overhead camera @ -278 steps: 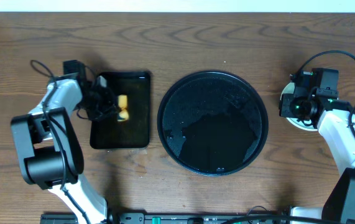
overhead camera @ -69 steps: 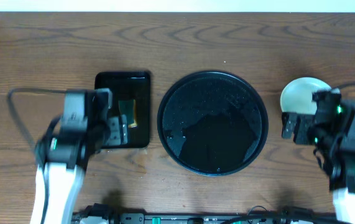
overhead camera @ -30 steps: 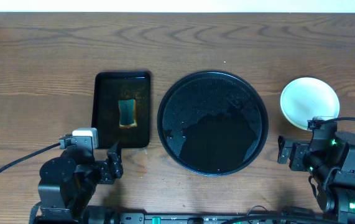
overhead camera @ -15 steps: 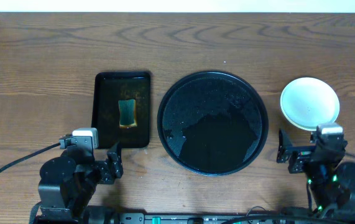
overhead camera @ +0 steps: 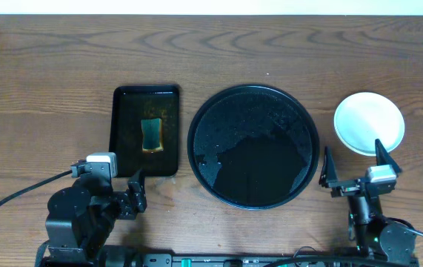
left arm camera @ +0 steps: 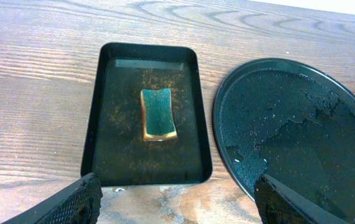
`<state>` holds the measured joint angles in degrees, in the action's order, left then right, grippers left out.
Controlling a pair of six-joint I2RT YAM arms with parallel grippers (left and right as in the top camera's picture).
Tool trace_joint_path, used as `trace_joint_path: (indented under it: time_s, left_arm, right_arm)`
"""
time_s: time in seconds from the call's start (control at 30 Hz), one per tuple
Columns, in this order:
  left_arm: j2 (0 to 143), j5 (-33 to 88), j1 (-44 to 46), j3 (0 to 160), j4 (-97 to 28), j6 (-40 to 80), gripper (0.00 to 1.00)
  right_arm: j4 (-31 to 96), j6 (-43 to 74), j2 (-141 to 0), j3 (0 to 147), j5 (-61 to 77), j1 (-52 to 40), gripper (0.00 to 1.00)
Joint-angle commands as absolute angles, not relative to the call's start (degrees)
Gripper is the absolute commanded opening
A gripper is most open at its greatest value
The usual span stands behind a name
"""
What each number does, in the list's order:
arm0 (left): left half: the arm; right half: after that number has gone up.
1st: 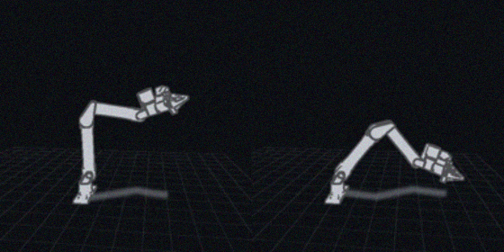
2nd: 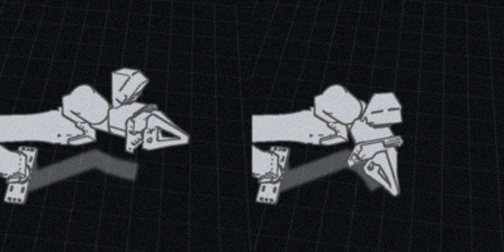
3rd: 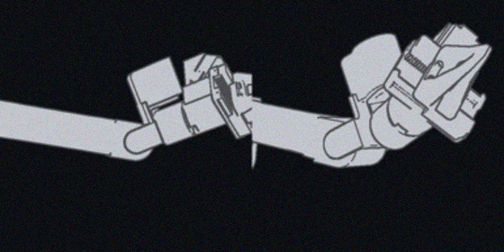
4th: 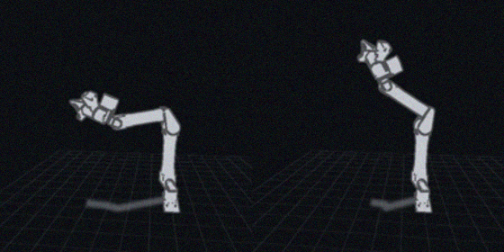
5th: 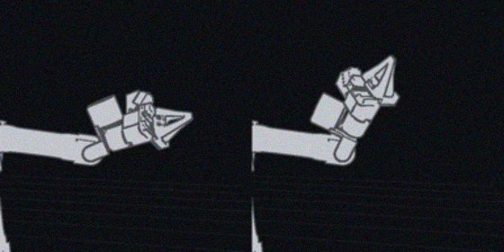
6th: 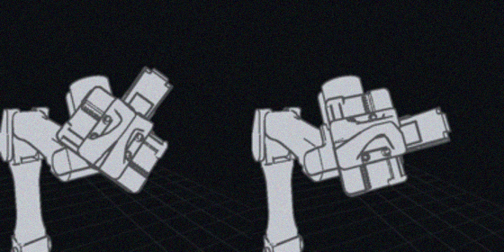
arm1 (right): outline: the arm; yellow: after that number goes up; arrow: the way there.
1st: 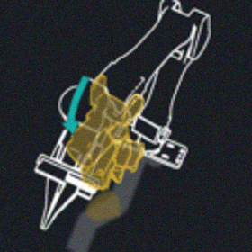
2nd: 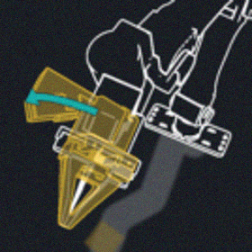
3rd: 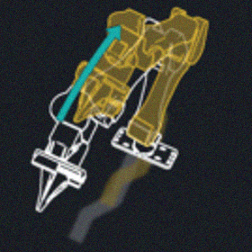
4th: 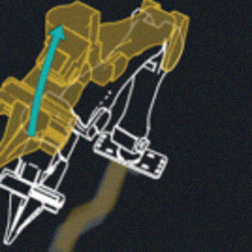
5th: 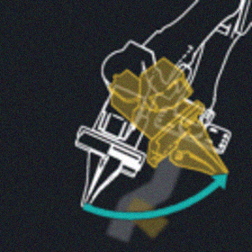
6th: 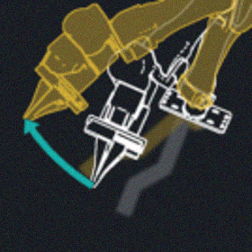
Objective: Clean dirty plates on tray and stack at the side
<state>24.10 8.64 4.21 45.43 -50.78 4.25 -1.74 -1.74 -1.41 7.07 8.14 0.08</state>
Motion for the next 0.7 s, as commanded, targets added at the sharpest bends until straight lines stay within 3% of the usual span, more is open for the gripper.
trace_joint_path:
  time_s: [0.0, 0.2, 0.67]
  left_arm:
    - [24.0, 8.7, 4.3, 45.3, -50.7, 4.1, 0.79]
    - [24.0, 8.7, 4.3, 45.3, -50.7, 4.1, 0.79]
    - [24.0, 8.7, 4.3, 45.3, -50.7, 4.1, 0.79]
  right_arm:
    - [-4.6, -2.4, -0.3, 2.8, 8.4, -0.4, 0.99]
    - [3.7, -2.2, -0.3, 0.3, 8.4, -0.5, 0.99]
    - [3.6, -2.2, -0.4, 0.3, 8.4, -0.4, 0.99]
